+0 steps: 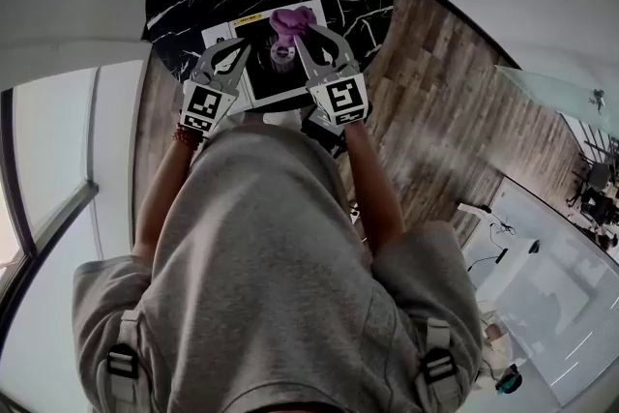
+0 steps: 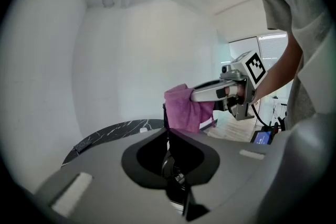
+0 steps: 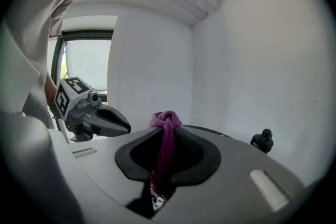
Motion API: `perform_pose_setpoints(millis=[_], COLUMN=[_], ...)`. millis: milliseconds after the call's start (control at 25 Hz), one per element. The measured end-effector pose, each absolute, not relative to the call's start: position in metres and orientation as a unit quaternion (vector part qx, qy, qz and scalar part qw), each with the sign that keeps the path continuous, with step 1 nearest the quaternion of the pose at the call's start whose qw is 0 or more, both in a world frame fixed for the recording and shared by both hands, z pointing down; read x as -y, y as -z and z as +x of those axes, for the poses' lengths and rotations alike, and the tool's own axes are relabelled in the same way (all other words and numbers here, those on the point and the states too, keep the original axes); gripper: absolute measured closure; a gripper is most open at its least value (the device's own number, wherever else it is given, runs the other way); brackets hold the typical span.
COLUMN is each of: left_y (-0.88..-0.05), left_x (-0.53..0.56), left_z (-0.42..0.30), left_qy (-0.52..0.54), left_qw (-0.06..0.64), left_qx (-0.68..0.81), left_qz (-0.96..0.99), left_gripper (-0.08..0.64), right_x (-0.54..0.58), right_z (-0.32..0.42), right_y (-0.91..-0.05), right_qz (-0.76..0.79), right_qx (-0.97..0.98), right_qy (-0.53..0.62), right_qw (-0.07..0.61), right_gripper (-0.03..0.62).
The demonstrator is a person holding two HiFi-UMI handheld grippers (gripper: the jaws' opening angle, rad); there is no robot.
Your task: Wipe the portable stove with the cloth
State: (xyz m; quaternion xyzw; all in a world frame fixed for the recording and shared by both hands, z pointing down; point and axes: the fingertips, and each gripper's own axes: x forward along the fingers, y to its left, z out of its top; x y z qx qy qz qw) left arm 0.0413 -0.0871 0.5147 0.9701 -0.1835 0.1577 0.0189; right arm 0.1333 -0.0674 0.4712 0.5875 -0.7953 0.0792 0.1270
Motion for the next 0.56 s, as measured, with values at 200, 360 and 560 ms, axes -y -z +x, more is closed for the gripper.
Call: perform_pose_setpoints(millis=[200,360,560], left_y=[-0.516,-0.521,-0.528], left_x=[0.091,0.091,0.09], left_z=[0.04,0.041,0.04], left_qy=[-0.164,-0.17,-0.176], left_qw=[0.02,0.025,0.028], left_qx=[0.19,0.191,0.189], left_qz=[0.968,0.966,0.966], left_gripper=[0.552,0.552,0.552], right_x=[0.07,0.074,0.078], right_z=[0.131,0.13,0.127], right_y=[-0.475,-0.477,-0.483], right_qz=[0.579,0.573,0.568], right_qx=[0.801,0.805,0.808], right_qy=[-0.081,-0.084,-0.085], right_qw=[0.128,0.128,0.132], right_gripper=[0.518,0.518,0.518])
